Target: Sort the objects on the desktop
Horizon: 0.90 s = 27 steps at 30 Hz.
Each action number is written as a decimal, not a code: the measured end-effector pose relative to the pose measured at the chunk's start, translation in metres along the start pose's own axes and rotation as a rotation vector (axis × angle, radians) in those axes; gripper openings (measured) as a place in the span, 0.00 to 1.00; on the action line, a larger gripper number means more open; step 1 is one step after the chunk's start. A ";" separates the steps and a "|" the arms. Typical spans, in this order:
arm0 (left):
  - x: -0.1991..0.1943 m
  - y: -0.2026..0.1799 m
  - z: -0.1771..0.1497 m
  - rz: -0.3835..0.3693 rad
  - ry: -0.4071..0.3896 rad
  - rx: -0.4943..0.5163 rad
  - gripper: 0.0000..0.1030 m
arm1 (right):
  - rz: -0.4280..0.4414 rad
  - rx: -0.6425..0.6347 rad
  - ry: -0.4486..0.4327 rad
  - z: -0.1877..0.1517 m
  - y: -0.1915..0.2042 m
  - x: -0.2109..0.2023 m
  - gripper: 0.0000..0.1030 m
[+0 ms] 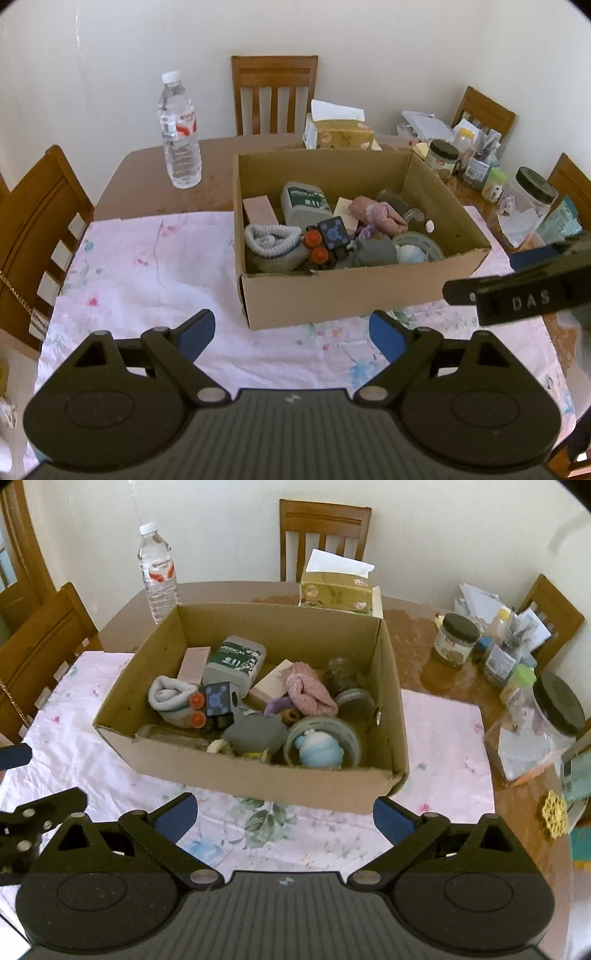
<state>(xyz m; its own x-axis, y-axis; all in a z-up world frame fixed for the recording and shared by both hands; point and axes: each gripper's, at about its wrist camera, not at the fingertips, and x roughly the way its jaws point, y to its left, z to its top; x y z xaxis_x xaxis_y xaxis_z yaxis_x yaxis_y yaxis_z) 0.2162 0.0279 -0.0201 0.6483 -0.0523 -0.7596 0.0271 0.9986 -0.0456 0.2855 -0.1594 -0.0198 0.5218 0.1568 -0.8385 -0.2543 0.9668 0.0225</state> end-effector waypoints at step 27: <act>-0.040 -0.029 0.010 0.028 0.062 0.012 0.89 | -0.032 0.075 -0.071 -0.024 -0.003 -0.071 1.00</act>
<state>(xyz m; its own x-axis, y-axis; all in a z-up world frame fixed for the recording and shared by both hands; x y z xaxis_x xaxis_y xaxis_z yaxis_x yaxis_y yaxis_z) 0.1968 0.0012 0.0183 0.6003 -0.0239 -0.7994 0.0186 0.9997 -0.0160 0.2301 -0.1785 0.0264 0.5859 0.1373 -0.7986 -0.1767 0.9835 0.0394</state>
